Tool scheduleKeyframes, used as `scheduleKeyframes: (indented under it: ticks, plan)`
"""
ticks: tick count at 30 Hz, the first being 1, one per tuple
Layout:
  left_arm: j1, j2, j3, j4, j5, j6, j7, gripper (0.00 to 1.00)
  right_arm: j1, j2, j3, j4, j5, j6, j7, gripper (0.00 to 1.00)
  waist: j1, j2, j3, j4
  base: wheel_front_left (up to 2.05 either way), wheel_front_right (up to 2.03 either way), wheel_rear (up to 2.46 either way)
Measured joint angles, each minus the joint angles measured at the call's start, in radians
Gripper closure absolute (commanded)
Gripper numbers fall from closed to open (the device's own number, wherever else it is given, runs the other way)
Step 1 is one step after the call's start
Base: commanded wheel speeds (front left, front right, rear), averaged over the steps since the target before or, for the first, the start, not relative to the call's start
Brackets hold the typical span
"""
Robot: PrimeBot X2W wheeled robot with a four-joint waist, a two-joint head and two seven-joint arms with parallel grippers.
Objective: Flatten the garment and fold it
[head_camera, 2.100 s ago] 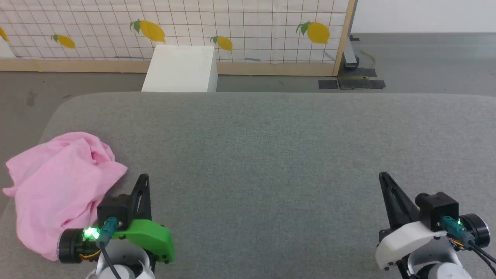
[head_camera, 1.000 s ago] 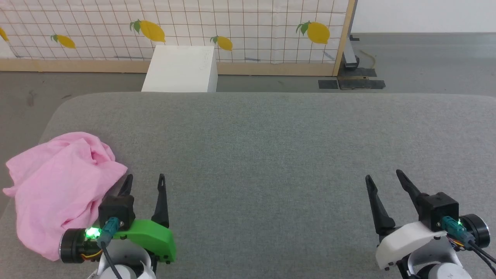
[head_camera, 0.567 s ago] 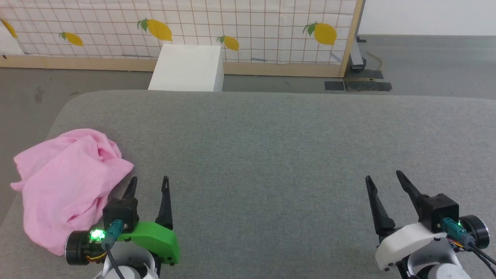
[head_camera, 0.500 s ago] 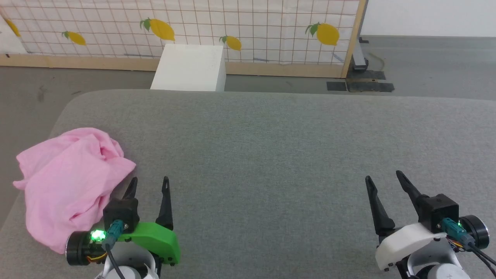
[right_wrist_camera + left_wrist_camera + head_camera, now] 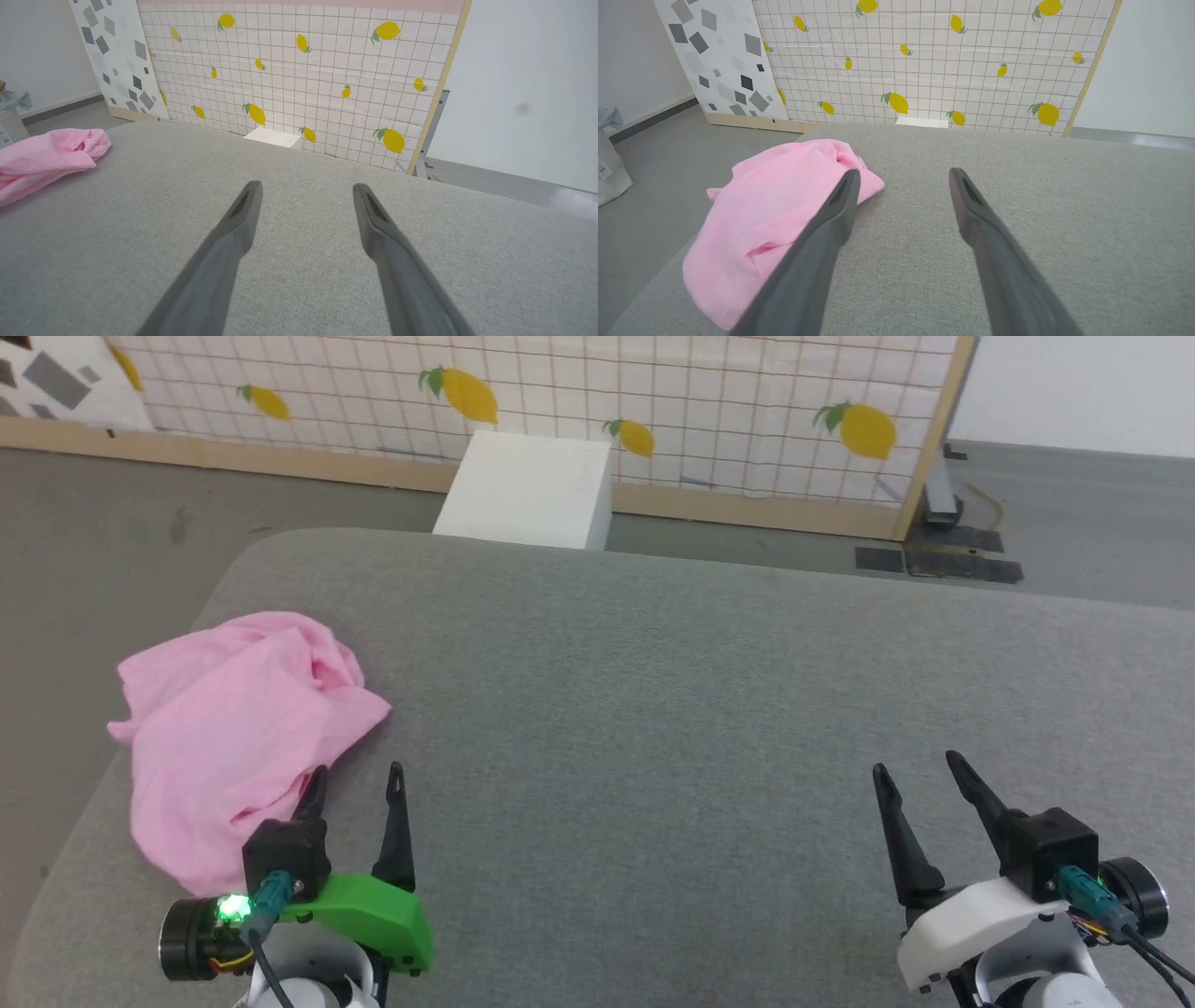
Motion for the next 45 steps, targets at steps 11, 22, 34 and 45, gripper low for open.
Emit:
scheduleKeyframes:
  ticks: [11,22,34,45]
  plan:
    - [-0.001,0.006,-0.01,0.016,-0.024,0.019,-0.022,0.0,-0.017,0.0,0.005,0.011,0.007,0.0,-0.011,0.0,0.0,-0.0001,0.003,0.079,0.0,0.0,0.0]
    - [-0.003,0.015,-0.02,0.03,-0.046,0.036,-0.044,0.0,-0.027,0.0,0.011,0.024,0.014,0.0,-0.028,0.0,0.0,0.0,0.008,0.155,0.0,0.0,0.0]
    - [-0.003,0.026,-0.023,0.046,-0.087,0.065,-0.07,0.0,-0.04,0.0,0.022,0.045,0.017,0.0,-0.045,0.0,0.0,0.0,0.014,0.218,0.0,0.0,0.0]
    - [-0.003,0.034,-0.03,0.059,-0.11,0.092,-0.092,0.0,-0.049,0.0,0.029,0.062,0.025,0.0,-0.059,0.0,0.0,0.0,0.015,0.268,0.0,0.0,0.0]
